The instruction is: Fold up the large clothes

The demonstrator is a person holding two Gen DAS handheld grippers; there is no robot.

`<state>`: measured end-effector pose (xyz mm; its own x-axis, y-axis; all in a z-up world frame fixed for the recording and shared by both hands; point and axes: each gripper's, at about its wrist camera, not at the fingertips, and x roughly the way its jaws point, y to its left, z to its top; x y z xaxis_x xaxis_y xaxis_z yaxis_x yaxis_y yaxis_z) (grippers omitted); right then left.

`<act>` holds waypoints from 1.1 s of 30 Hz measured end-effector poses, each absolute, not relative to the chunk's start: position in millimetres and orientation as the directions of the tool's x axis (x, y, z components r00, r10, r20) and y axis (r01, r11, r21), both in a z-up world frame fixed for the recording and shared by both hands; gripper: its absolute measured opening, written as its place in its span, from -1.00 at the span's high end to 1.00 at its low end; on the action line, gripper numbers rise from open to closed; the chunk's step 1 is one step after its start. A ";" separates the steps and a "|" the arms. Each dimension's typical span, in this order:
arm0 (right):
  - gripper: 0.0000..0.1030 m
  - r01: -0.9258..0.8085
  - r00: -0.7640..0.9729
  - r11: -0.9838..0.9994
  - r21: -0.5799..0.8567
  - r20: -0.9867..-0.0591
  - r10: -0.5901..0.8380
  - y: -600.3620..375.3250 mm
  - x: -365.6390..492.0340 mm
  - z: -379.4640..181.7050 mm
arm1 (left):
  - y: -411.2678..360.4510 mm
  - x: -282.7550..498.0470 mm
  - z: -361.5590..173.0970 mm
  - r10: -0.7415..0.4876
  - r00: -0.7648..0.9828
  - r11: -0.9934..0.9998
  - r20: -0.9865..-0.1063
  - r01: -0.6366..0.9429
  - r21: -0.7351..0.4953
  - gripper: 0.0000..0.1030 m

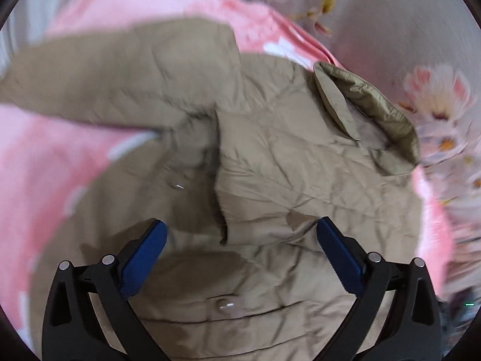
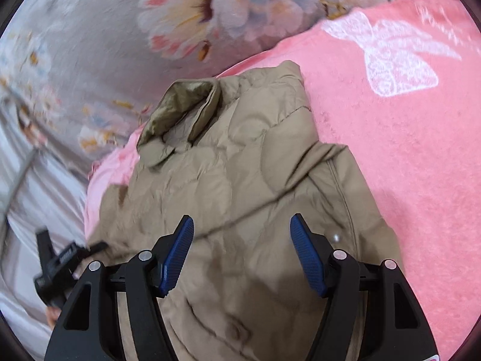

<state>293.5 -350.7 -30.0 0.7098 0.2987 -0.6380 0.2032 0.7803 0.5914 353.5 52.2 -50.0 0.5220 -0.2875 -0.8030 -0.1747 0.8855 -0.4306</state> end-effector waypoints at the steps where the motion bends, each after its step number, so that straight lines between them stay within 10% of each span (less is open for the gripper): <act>1: -0.28 0.216 0.710 0.772 0.598 -0.639 0.296 -352.8 297.9 -30.6 | 49.8 358.0 -53.6 -0.312 0.525 0.874 -0.792 -0.168 -0.456 -0.88; 5: -0.28 0.295 0.716 0.721 0.626 -0.645 0.267 -366.5 318.3 -36.8 | 39.4 370.5 -52.8 -0.365 0.528 0.864 -0.766 -0.114 -0.490 -0.58; 6: -0.16 0.316 0.714 0.704 0.636 -0.648 0.266 -370.4 324.9 -40.9 | 36.3 372.5 -52.7 -0.366 0.527 0.867 -0.767 -0.106 -0.486 -0.21; 9: 0.80 0.362 0.699 0.700 0.616 -0.676 0.234 -376.7 339.0 -45.8 | 31.4 383.5 -46.8 -0.362 0.529 0.883 -0.768 -0.069 -0.464 0.52; 10: 0.83 0.367 0.700 0.714 0.597 -0.682 0.211 -377.8 340.7 -42.5 | 30.7 384.8 -42.1 -0.353 0.539 0.890 -0.765 -0.058 -0.452 0.87; 15: 0.90 0.260 0.802 0.816 0.517 -0.586 0.116 -372.6 325.9 2.6 | 40.4 373.3 -26.4 -0.312 0.612 0.913 -0.726 -0.018 -0.407 0.88; 26: 0.77 0.317 0.622 0.904 0.287 -0.783 0.030 -355.4 340.7 -39.6 | 19.4 360.7 -59.5 -0.133 0.604 0.987 -0.786 0.012 -0.158 0.81; 33: 0.56 0.247 0.698 0.959 0.139 -0.712 -0.077 -324.2 288.8 17.0 | 42.8 326.6 -0.7 -0.017 0.720 1.000 -0.694 0.000 -0.024 0.35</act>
<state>288.8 -324.2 17.0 0.6980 -0.0770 -0.7120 0.2475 0.9589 0.1389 326.6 42.8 -0.7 0.7201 -0.0169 -0.6937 0.0005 0.9997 -0.0239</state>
